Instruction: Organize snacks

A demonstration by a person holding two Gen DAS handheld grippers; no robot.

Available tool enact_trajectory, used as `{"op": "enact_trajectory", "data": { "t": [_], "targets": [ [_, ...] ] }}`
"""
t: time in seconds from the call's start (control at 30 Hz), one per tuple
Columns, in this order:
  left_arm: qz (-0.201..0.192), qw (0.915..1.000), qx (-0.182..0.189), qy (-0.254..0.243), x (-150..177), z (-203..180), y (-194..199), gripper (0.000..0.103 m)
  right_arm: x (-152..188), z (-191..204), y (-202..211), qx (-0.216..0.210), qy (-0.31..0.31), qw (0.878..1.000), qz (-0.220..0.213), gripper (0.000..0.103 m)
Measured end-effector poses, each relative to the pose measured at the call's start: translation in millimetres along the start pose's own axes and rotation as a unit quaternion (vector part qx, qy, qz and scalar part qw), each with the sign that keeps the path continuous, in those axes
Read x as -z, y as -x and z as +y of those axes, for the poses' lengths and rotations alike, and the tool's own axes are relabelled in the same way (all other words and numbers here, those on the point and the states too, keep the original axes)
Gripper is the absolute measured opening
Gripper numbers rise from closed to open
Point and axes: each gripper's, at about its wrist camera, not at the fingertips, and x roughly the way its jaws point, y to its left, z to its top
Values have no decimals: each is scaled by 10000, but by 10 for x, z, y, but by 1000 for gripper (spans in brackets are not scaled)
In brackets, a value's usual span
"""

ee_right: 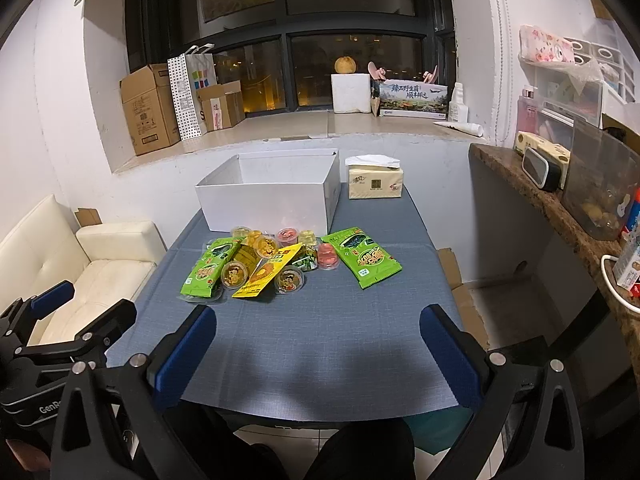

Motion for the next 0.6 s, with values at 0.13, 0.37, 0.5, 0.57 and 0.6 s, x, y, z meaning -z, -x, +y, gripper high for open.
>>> {"op": "enact_trajectory", "data": {
  "t": [0.13, 0.37, 0.5, 0.57, 0.6],
  "targets": [
    [-17, 10000, 4, -2, -9, -3, 27, 103, -12, -17, -5, 2, -22, 10000, 16, 103],
    [-23, 10000, 14, -11, -17, 2, 56, 103, -20, -38, -12, 7, -54, 10000, 25, 103],
    [-25, 10000, 25, -5, -23, -3, 67, 103, -24, -44, -16, 13, -61, 10000, 31, 103],
    [-33, 10000, 12, -12, -32, -3, 76, 103, -19, -51, -14, 15, -70, 10000, 28, 103],
    [-39, 10000, 8, -15, -33, -6, 86, 103, -20, -52, -15, 13, -67, 10000, 30, 103]
  ]
}}
